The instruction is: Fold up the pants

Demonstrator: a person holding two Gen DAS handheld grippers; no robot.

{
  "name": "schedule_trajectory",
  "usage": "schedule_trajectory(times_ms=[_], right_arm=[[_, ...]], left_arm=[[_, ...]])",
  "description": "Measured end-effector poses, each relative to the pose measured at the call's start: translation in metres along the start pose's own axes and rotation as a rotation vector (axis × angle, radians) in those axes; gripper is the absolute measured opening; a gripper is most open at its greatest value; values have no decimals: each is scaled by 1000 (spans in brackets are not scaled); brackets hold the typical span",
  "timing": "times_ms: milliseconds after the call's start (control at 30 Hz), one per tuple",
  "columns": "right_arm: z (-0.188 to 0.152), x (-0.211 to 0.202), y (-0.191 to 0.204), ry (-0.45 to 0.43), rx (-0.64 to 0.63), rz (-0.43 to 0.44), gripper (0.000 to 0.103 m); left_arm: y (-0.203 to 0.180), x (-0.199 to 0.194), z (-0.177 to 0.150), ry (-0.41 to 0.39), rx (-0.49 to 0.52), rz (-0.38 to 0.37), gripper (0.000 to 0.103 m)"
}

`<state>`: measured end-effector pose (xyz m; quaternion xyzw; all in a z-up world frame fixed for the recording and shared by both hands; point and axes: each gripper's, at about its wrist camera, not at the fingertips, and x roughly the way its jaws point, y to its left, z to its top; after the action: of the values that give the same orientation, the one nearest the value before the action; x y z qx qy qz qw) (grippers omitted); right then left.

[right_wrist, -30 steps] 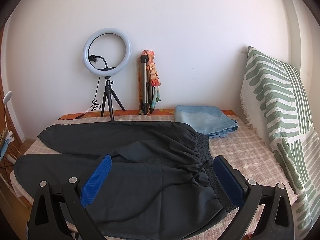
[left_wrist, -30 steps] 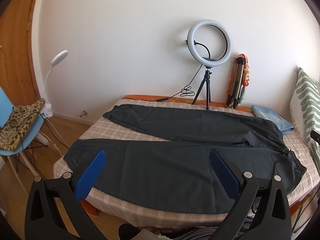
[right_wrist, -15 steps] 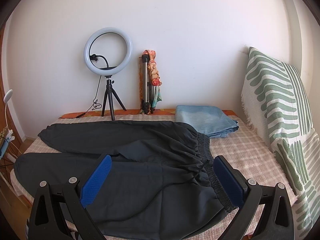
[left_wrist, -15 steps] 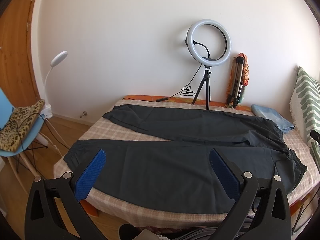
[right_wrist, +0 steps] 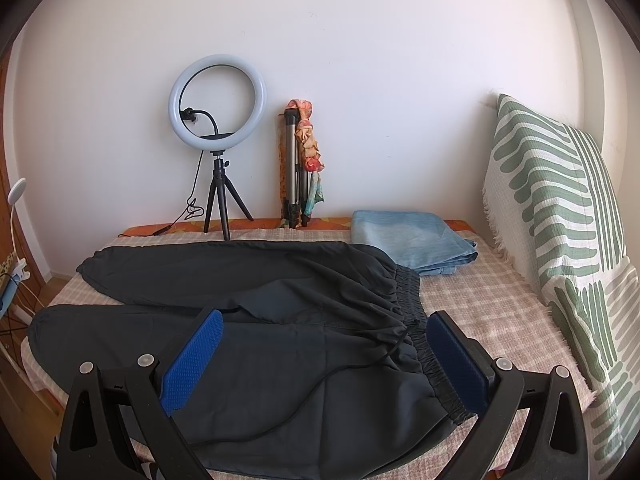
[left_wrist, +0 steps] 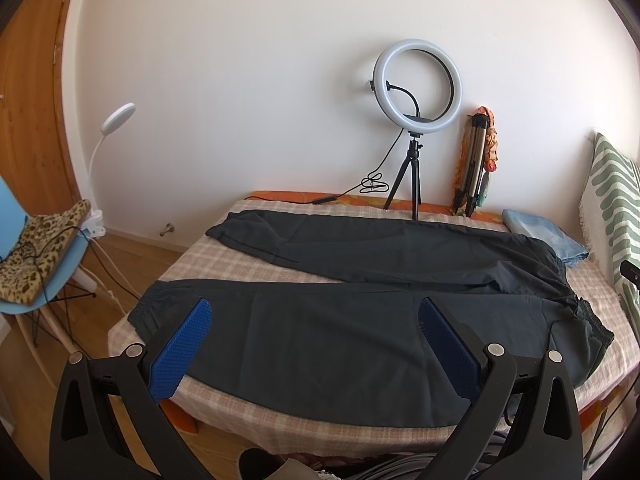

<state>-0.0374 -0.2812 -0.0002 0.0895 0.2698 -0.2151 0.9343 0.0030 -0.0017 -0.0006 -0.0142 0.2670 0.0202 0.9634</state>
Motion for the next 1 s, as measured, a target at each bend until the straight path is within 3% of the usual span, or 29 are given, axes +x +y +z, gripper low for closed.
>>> schedule_trajectory(times_ms=[600,733,833,1000], right_arm=[[-6,6,3,20,-47,79,102],[-13,11,6,42,-116,141,102],[-21,18,10,78,-190,185,95],[-48,33,25,171,-348,243,84]], left_arm=[[29,7,-4,20,-32,55,103],[39,9,-7,25,-21,72,103],[51,15,-11,36,-49,42,102],[70,30,-19,60,-80,31,88]])
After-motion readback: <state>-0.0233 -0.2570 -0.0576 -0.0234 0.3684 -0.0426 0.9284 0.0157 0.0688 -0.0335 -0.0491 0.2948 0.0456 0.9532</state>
